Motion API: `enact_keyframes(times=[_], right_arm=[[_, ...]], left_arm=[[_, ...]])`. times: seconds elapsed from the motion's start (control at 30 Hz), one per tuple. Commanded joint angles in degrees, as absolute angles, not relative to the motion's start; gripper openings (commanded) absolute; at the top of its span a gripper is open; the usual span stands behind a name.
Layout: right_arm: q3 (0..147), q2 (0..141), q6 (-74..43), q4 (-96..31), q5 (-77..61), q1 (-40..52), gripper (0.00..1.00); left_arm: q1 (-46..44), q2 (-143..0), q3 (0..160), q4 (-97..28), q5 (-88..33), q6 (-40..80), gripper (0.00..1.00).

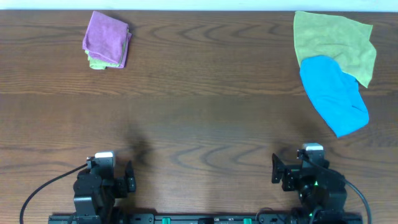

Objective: Fold the cloth

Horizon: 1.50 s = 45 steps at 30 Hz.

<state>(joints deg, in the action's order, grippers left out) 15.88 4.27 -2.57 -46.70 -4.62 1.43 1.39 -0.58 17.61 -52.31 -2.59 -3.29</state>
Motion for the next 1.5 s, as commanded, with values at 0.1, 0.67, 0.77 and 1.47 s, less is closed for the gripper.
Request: enact_keyframes(times=[0.1, 0.67, 0.77, 1.47], right_arm=[[15.20, 1.93, 3.79, -49.50, -6.68, -0.03, 0.99], [14.83, 1.74, 6.09, -53.08, -6.42, -0.03, 0.99], [14.83, 1.74, 6.09, -53.08, -6.42, -0.03, 0.99], [14.83, 1.74, 6.09, -53.08, -6.42, -0.03, 0.99]], left_arm=[[1.48, -0.21, 17.17, -55.53, -1.37, -4.95, 0.95], [1.48, -0.21, 17.17, -55.51, -1.37, -4.95, 0.95], [1.45, -0.21, 17.19, -55.51, -1.37, -4.95, 0.95], [1.48, -0.21, 17.17, -55.53, -1.34, -4.95, 0.95]])
